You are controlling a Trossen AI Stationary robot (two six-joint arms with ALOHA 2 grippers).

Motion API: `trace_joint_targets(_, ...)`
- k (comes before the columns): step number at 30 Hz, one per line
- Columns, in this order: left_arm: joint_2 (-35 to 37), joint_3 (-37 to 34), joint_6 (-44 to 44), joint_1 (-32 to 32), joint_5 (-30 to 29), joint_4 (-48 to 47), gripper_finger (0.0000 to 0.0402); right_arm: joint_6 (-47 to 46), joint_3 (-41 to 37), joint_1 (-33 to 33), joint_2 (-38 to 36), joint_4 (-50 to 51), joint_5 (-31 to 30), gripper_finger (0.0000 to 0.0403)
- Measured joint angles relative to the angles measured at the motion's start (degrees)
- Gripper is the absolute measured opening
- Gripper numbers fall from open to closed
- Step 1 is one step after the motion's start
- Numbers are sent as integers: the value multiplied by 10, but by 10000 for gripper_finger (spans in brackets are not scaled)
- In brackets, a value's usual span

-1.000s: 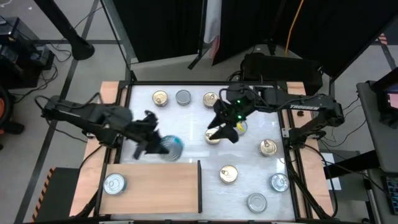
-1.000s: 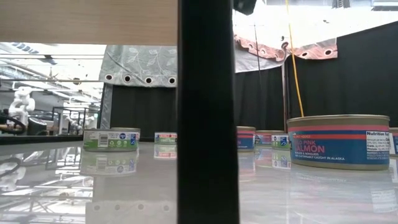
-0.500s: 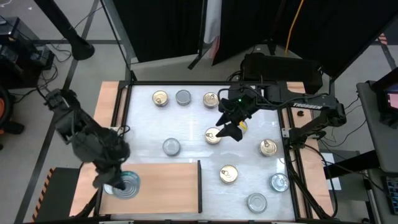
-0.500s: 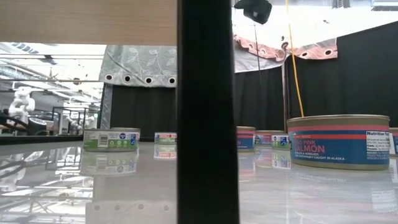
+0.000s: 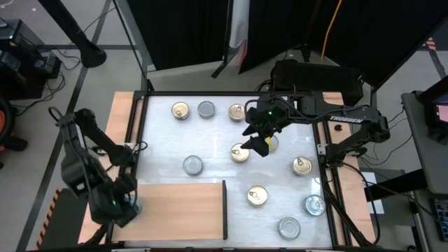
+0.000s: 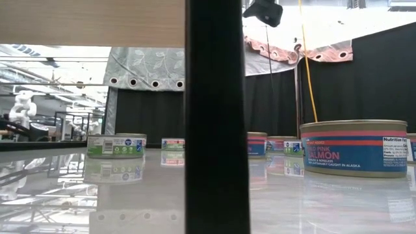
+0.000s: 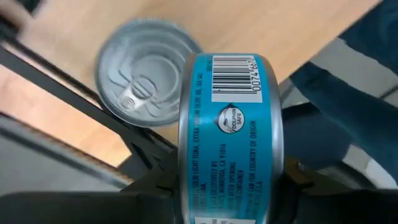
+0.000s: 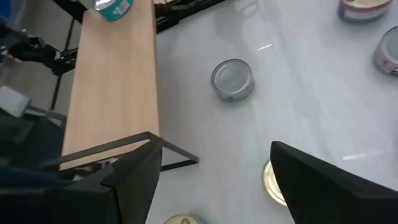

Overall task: Stack canned seafood by type on shelf
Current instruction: Stack the top yellow blue tuna can on top of the yellow blue tuna can on the shelf

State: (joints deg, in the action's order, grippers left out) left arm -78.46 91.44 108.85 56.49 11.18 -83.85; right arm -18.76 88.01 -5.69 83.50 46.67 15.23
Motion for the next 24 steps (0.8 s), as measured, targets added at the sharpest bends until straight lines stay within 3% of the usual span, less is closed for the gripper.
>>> trace_joint_targets(5, -32, 0, 7, 6, 36, -2, 147, 2, 0, -4, 0, -22, -4, 290)
trace_joint_targets(11, -30, 59, -54, -2, 18, -59, 149, 1, 0, -23, 0, -52, -3, 290)
trace_joint_targets(17, 33, 75, -139, -20, -74, -61, 142, 0, 0, -46, 0, -62, -3, 290)
trace_joint_targets(24, 102, 89, -406, -57, -197, -59, 146, 0, 0, -59, 0, -62, -2, 290)
